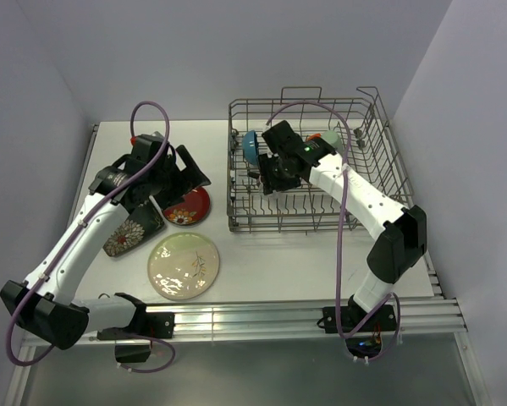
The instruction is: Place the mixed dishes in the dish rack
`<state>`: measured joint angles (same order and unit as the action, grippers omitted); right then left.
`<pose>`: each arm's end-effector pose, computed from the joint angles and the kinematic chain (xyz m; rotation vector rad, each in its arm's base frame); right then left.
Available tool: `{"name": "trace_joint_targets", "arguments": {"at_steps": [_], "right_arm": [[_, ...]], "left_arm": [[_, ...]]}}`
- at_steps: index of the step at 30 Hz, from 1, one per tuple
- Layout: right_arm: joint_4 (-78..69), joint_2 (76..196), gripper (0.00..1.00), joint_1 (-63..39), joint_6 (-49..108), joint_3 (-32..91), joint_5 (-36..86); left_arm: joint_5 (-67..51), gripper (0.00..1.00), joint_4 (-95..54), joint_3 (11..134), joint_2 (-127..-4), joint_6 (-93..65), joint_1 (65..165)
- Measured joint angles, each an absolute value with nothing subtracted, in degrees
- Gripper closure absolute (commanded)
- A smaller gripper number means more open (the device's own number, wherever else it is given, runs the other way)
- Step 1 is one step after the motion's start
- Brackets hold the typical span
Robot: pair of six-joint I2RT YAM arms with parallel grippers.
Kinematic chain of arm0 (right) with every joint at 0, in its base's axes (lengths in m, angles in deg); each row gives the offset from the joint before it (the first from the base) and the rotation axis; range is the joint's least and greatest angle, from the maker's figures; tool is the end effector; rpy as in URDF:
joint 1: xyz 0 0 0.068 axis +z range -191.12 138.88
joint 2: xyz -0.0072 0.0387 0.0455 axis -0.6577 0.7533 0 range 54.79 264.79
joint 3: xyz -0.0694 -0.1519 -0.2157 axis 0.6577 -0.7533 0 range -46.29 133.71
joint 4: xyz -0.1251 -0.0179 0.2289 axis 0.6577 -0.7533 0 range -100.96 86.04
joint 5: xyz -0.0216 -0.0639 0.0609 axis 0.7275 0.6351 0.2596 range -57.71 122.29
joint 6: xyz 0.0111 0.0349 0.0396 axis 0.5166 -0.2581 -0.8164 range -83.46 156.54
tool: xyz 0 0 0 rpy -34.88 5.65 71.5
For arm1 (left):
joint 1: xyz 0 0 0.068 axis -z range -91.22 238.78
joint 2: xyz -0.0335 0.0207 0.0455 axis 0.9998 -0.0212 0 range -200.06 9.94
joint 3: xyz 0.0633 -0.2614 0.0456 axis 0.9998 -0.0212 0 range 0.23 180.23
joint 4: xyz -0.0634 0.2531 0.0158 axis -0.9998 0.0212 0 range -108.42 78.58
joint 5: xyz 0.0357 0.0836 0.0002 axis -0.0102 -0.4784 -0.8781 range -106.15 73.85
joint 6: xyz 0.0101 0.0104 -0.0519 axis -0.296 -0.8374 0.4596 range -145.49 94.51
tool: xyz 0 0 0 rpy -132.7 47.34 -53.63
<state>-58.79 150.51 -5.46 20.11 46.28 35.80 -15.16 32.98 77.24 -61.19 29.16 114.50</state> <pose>0.2875 0.2036 0.3298 -0.4123 2.5687 0.2562 0.2240 -0.1086 0.3700 -0.6102 2.4002 -0.6699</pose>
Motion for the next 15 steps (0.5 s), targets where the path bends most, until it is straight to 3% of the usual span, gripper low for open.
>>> {"name": "trace_joint_targets", "arguments": {"at_steps": [15], "right_arm": [[-59.23,150.36,1.0,-2.18,19.87,43.99,33.74]], "left_arm": [[-12.97,0.04,31.71,77.18,-62.07,29.16,113.47]]}}
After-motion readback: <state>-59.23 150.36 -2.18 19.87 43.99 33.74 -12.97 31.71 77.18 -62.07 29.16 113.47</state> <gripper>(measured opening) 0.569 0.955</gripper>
